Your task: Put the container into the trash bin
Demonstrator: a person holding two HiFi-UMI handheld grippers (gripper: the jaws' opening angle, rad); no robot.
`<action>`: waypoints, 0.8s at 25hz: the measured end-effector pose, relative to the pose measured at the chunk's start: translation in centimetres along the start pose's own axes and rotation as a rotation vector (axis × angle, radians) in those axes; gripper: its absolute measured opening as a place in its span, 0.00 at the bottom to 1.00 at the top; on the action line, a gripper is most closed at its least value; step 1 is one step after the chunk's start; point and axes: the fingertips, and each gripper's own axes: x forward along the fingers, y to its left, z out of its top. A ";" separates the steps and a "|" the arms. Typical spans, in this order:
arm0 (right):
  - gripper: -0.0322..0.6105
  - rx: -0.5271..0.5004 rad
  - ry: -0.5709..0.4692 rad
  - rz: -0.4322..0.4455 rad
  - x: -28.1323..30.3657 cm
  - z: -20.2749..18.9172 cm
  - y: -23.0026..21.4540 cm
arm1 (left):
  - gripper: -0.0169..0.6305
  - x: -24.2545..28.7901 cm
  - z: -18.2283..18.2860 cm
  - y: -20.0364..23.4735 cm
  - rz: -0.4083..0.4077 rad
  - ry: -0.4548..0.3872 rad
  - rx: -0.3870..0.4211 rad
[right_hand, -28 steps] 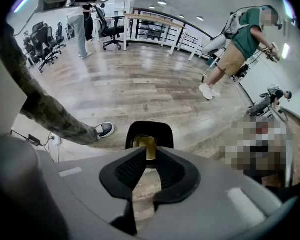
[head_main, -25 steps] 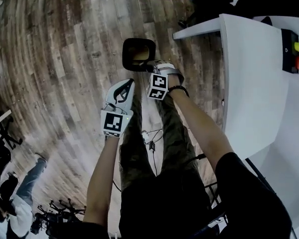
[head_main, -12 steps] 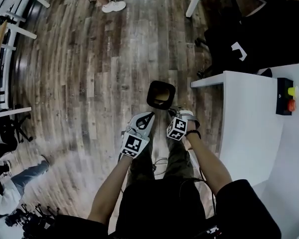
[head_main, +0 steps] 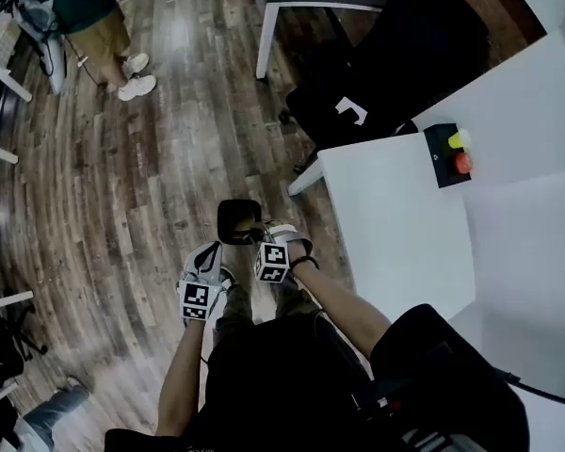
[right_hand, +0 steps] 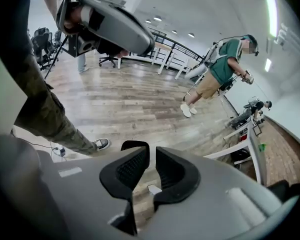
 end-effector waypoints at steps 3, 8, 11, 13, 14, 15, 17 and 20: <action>0.16 0.013 -0.029 -0.048 -2.6 0.8 -2.1 | 0.02 0.1 1.7 0.1 0.015 -0.008 -0.007; 0.16 0.096 -0.073 -0.084 -4.6 1.5 -3.7 | 0.02 0.7 4.9 0.2 0.028 -0.049 0.035; 0.16 0.147 -0.106 -0.092 -5.6 1.9 -4.3 | 0.02 1.5 6.1 0.0 0.031 -0.061 0.044; 0.16 0.180 -0.131 -0.088 -6.1 1.8 -4.8 | 0.02 2.2 7.0 -0.1 0.031 -0.075 0.056; 0.16 0.194 -0.144 -0.086 -6.4 1.7 -5.1 | 0.02 2.7 7.6 -0.2 0.030 -0.083 0.064; 0.16 0.207 -0.158 -0.087 -6.7 1.6 -5.4 | 0.02 3.0 8.2 -0.3 0.029 -0.092 0.071; 0.16 0.249 -0.194 -0.090 -7.7 1.5 -6.0 | 0.02 3.4 9.2 -0.7 0.019 -0.109 0.076; 0.17 0.329 -0.293 -0.114 -9.8 1.9 -7.6 | 0.02 3.8 11.0 -1.5 0.004 -0.148 0.085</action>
